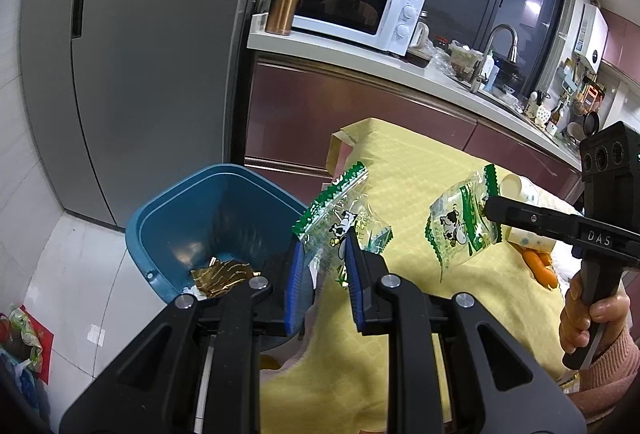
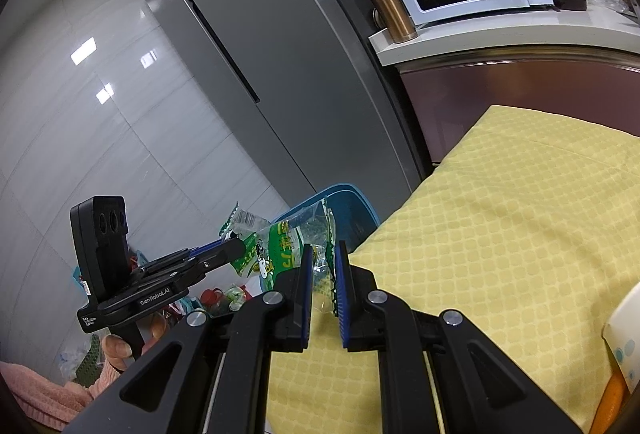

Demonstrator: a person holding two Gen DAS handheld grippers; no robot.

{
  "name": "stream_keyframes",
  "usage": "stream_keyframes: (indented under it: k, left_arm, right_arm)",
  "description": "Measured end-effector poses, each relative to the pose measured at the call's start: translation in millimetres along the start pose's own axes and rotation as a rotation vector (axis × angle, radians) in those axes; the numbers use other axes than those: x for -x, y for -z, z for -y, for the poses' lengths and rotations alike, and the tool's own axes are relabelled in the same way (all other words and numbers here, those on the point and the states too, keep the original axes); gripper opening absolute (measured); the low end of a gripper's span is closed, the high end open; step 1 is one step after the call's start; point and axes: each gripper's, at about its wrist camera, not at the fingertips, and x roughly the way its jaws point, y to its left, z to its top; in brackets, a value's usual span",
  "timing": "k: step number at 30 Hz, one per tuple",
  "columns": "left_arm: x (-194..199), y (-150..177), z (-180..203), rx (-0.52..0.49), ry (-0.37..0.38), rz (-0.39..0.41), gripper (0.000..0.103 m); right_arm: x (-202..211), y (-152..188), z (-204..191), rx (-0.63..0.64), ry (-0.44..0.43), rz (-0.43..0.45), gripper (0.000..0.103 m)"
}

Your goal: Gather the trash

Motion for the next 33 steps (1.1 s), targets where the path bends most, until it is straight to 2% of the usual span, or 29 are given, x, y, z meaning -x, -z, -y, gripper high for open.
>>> stream_keyframes:
  k: [33]
  left_arm:
    - [-15,3,-33,0.057,-0.099,-0.016,0.020]
  right_arm:
    - [-51,-18,-18,0.023,0.000,-0.068,0.010]
